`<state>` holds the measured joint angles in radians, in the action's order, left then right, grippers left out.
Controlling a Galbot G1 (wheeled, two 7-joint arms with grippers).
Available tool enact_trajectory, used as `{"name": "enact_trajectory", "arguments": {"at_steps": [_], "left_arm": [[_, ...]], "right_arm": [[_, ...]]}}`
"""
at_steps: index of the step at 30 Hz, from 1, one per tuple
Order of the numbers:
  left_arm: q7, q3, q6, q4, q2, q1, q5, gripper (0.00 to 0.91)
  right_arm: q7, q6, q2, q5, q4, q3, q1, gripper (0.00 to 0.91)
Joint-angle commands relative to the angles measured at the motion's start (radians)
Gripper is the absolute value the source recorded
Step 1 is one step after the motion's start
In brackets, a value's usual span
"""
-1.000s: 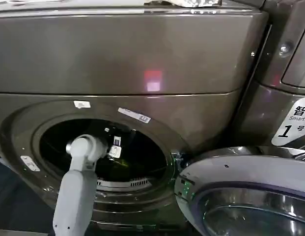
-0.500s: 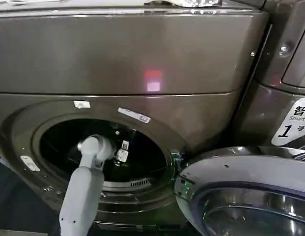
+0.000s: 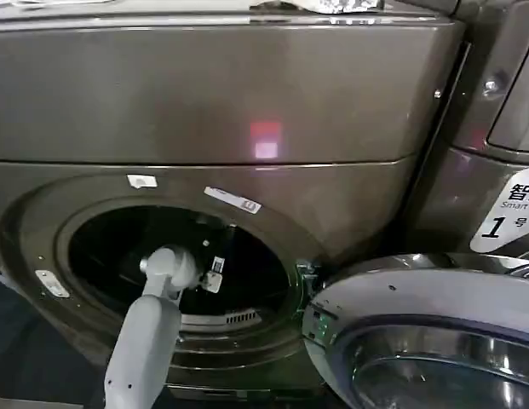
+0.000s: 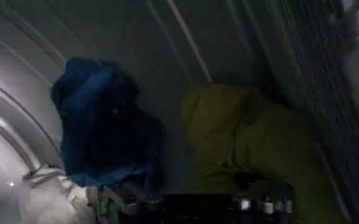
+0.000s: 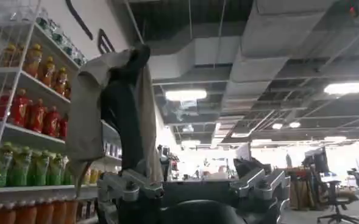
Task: Grasp the clothes from the dryer.
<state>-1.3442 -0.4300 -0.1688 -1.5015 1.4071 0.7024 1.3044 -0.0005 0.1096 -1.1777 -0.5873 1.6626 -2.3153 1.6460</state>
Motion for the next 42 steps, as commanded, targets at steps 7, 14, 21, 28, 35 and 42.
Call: {"name": "enact_trajectory", "arguments": {"at_steps": [7, 14, 21, 28, 35, 42], "left_arm": [[-0.003, -0.001, 0.080, 0.036, -0.009, -0.001, -0.076, 0.000], [-0.003, -0.005, 0.092, 0.022, -0.015, 0.000, -0.097, 0.000], [-0.003, -0.007, 0.094, 0.005, -0.015, 0.003, -0.105, 0.000], [-0.002, -0.010, 0.106, -0.023, -0.015, 0.005, -0.147, 0.000], [0.041, -0.026, 0.143, -0.091, -0.012, 0.008, -0.231, 0.000], [0.297, -0.103, 0.212, -0.174, -0.008, 0.023, -0.425, 0.000]], "right_arm": [[0.001, -0.001, 0.002, -0.001, 0.000, 0.002, 0.001, 0.907], [0.001, -0.001, 0.008, 0.000, -0.004, 0.006, -0.001, 0.907], [0.001, -0.002, 0.009, -0.001, -0.007, 0.007, 0.001, 0.907], [0.000, -0.004, 0.008, -0.002, -0.009, 0.007, 0.002, 0.907], [0.000, -0.008, 0.007, -0.001, -0.013, 0.008, 0.002, 0.907], [-0.001, -0.012, 0.007, 0.001, -0.016, 0.009, 0.002, 0.907]]}}
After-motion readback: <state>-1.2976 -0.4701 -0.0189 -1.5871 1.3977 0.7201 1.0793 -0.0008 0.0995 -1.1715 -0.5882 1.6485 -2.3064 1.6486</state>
